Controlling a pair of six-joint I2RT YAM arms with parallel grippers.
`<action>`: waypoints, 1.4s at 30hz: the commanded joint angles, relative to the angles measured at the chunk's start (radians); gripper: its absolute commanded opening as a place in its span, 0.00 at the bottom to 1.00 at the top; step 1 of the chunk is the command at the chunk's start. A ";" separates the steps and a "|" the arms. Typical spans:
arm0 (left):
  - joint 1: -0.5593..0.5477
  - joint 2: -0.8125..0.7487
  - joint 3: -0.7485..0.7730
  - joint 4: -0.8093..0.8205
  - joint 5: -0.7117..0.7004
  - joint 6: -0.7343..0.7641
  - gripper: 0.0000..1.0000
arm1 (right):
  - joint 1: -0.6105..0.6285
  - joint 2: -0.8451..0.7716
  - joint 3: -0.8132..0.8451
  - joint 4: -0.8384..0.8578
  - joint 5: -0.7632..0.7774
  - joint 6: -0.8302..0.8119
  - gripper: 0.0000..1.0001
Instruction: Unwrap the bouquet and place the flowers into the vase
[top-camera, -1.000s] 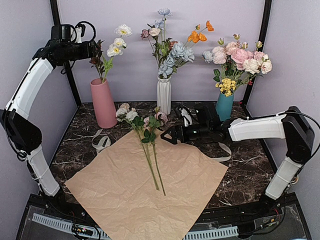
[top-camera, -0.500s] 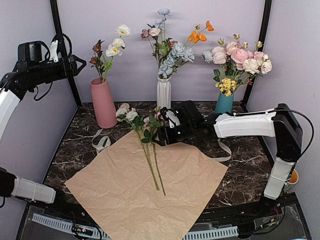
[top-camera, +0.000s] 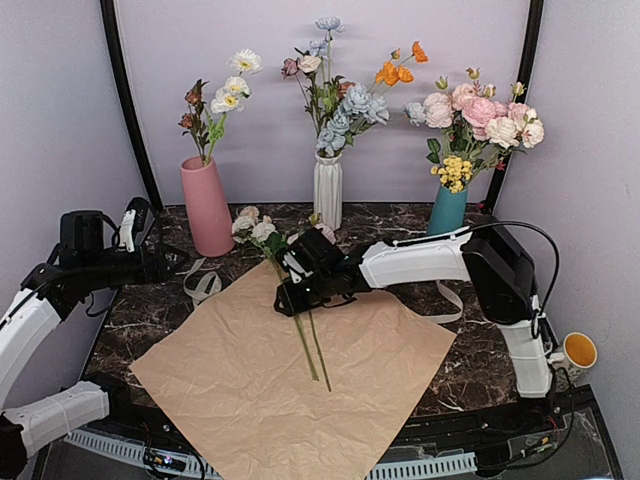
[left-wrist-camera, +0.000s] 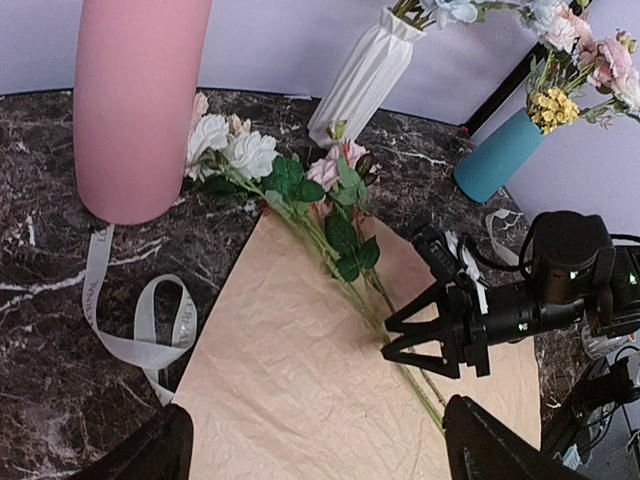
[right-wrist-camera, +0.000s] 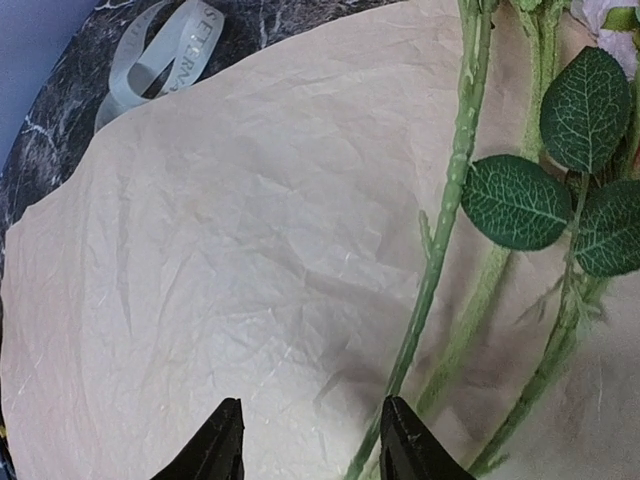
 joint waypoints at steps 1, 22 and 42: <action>-0.002 -0.070 -0.109 0.124 0.066 -0.017 0.89 | -0.007 0.094 0.133 -0.039 0.041 -0.020 0.45; -0.003 -0.071 -0.146 0.161 0.111 -0.010 0.89 | -0.039 0.156 0.263 -0.062 0.076 -0.075 0.42; -0.002 -0.079 -0.148 0.161 0.109 -0.009 0.89 | -0.054 0.101 0.191 0.016 0.055 -0.075 0.41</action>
